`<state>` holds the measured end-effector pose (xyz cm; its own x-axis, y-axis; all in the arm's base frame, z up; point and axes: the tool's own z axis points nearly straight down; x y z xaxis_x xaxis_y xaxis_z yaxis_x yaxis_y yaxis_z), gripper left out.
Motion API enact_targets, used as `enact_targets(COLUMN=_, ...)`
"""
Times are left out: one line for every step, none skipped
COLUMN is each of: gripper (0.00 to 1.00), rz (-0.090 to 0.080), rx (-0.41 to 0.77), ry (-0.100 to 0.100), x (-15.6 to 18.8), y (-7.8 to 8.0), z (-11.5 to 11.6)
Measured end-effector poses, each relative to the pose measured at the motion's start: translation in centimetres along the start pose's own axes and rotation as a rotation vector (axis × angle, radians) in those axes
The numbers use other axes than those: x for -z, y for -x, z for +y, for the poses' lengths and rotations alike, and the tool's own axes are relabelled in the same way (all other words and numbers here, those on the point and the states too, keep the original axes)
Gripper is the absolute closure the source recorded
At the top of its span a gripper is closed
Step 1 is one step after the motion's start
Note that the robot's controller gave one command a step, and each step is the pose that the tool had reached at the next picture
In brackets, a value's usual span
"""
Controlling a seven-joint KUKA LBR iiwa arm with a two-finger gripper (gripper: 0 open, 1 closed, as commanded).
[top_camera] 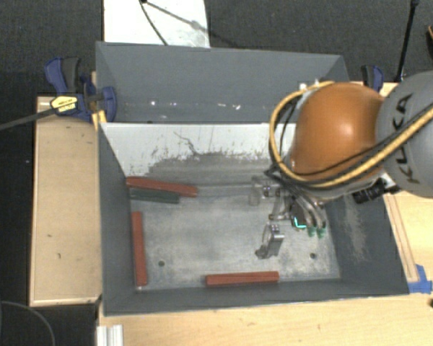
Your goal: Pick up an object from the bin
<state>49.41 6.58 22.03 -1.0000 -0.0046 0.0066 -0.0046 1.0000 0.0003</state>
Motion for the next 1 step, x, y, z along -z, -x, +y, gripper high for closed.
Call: enact_targets(gripper=0.0, rz=-0.001, rx=0.107, ry=-0.001, x=-14.6, y=-0.78, z=-2.08)
